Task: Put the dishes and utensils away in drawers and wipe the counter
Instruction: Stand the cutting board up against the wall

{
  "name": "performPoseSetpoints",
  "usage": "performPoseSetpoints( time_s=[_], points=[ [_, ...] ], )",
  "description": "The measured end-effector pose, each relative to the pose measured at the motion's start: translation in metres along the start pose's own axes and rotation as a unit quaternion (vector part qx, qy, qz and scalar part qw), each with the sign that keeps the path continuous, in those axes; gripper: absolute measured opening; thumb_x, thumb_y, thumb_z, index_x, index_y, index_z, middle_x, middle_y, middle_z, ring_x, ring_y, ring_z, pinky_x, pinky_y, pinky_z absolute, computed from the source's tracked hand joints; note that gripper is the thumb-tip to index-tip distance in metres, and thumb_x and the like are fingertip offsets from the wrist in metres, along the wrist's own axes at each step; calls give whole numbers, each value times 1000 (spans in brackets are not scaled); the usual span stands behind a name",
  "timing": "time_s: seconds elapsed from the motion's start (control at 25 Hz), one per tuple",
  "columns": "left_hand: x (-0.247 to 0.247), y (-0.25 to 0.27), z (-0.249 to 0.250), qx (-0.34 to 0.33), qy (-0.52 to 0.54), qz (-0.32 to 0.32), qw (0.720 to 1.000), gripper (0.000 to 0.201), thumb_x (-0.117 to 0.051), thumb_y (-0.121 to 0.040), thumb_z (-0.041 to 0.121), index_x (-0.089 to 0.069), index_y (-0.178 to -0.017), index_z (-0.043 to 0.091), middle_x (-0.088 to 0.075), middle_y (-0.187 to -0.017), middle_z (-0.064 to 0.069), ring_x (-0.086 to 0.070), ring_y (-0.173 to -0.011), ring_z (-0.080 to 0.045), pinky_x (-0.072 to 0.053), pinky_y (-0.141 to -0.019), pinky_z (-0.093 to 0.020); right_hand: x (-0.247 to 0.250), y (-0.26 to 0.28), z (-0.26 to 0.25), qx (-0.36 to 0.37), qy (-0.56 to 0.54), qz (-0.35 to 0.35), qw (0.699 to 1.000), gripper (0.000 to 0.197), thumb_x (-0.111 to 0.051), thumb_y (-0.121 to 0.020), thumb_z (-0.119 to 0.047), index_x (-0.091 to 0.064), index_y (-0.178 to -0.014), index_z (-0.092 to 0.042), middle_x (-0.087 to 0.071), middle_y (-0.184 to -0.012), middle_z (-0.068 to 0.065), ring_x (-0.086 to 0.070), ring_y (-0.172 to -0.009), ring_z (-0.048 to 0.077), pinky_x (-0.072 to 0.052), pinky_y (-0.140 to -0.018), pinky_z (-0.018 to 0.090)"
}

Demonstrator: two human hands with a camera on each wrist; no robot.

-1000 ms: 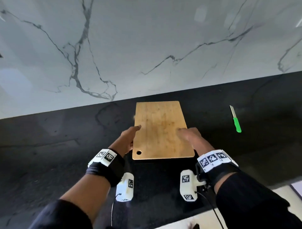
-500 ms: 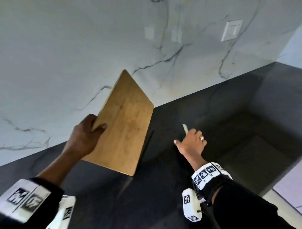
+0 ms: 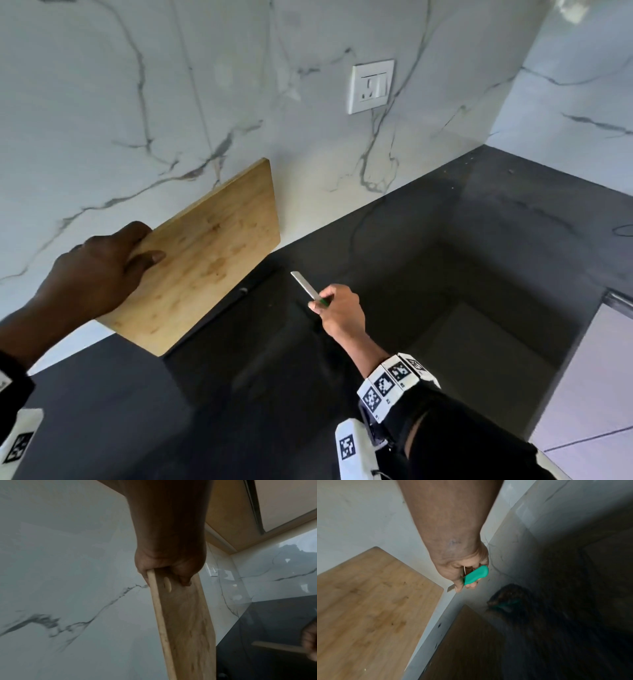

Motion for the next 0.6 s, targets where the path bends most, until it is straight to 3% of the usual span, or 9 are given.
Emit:
performPoseSetpoints(
  time_s=[0.16, 0.24, 0.36, 0.4, 0.44, 0.56, 0.6],
  points=[
    [-23, -46, 26, -10, -31, -25, 999, 49, -31, -84, 74, -48, -109, 36, -63, -74, -2, -61, -68, -33, -54, -65, -46, 13, -63, 8, 1, -4, -4, 1000, 19, -72, -87, -29, -65, -102, -21, -56, -92, -5, -62, -81, 17, -52, -70, 30],
    [-26, -61, 35, 4, -50, -33, 998, 44, -42, -88, 64, -52, -117, 32, -67, -86, -8, -63, -80, -39, -51, -69, -44, 6, -88, 11, 13, -7, -1, 1000, 16, -72, -87, -24, -67, -102, -18, -60, -99, 0, -62, -80, 15, -51, -71, 28],
    [-25, -69, 43, 24, -85, 3, 996, 41, -54, -94, 46, -57, -128, 23, -67, -111, -14, -60, -102, -43, -46, -75, -48, -17, -116, 4, 56, 4, -20, 998, 14, -68, -89, -8, -68, -103, -8, -57, -99, 1, -55, -67, -1, -42, -57, 5],
    [-25, -68, 43, 19, -95, 28, 995, 41, -58, -94, 41, -58, -129, 20, -65, -117, -13, -56, -107, -42, -47, -75, -50, -26, -124, 1, 69, 9, -23, 997, 15, -67, -88, -3, -69, -103, -5, -55, -101, 2, -56, -66, -2, -42, -56, 3],
    [-27, -67, 45, 7, -105, 56, 993, 40, -61, -93, 37, -60, -128, 17, -63, -118, -13, -53, -111, -41, -48, -74, -53, -32, -130, 0, 74, 8, -20, 997, 15, -67, -87, -1, -69, -102, -5, -53, -104, 4, -60, -71, 2, -46, -59, 5],
    [-33, -66, 46, -4, -126, 106, 986, 38, -65, -91, 30, -62, -126, 16, -57, -114, -14, -48, -110, -41, -49, -69, -54, -43, -142, 0, 65, 15, -2, 998, 17, -70, -84, -3, -71, -101, -8, -50, -107, 5, -66, -85, 22, -58, -75, 30],
    [-34, -66, 44, -5, -129, 118, 985, 37, -65, -92, 29, -61, -127, 18, -57, -113, -13, -48, -109, -41, -49, -68, -53, -42, -144, 1, 72, 25, 2, 997, 18, -71, -83, -3, -71, -101, -8, -53, -108, 8, -65, -85, 23, -58, -76, 30]
  ],
)
Point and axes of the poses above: each hand's wrist, its own y-axis away from the middle knuckle, its own x-axis out of the back of the hand, z = x × y, the point moved 3 cm from there along -y, towards the middle knuckle
